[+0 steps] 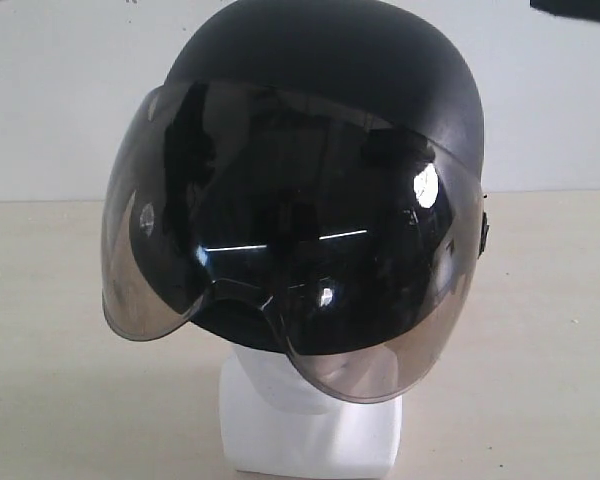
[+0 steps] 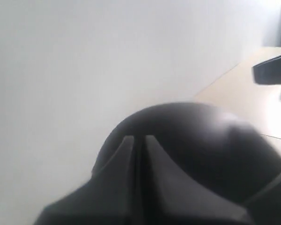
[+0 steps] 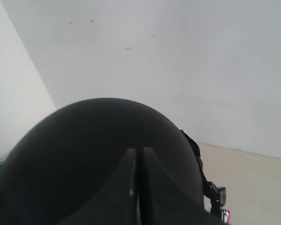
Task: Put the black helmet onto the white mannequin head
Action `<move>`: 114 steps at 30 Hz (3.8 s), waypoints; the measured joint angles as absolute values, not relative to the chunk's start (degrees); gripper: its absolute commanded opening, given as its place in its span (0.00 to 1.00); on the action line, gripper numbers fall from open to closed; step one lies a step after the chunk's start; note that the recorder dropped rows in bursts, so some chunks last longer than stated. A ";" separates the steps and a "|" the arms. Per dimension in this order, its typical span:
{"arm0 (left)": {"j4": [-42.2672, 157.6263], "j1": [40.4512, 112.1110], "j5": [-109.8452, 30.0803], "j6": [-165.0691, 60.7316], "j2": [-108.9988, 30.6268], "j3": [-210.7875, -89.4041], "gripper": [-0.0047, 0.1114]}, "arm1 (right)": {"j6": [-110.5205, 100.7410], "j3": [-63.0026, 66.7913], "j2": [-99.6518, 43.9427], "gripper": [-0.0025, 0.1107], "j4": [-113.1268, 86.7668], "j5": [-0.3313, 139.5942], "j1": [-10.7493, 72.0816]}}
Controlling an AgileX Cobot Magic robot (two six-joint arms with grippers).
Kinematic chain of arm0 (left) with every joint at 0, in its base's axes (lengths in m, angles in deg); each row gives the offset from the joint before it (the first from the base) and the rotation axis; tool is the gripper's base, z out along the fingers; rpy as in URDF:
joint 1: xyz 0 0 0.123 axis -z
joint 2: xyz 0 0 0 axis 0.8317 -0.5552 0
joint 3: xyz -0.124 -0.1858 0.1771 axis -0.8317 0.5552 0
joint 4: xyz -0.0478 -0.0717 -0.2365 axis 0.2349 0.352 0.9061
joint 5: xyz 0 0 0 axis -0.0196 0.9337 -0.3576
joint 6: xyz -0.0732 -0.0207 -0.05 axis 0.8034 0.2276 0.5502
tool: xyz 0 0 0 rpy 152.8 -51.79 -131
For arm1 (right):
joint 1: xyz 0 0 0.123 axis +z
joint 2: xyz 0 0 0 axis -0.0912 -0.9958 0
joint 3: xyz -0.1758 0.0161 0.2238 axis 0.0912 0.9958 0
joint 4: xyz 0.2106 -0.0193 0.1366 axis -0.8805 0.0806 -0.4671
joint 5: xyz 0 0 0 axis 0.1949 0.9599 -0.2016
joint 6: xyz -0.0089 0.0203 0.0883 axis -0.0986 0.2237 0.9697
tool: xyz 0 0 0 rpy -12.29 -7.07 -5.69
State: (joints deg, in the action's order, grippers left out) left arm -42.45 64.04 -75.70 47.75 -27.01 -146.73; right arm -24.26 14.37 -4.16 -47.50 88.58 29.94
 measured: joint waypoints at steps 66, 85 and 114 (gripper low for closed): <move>-38.72 63.06 -109.46 50.09 -66.48 -178.35 0.08 | -31.96 -6.74 -25.57 0.02 -54.82 118.68 39.29; -38.46 63.06 -109.68 50.09 -66.37 -178.25 0.08 | -26.74 -6.63 -27.48 0.02 -45.61 127.90 46.25; -42.84 48.14 -109.65 41.60 -55.76 -157.52 0.08 | 34.57 24.27 4.59 0.02 36.21 113.46 47.17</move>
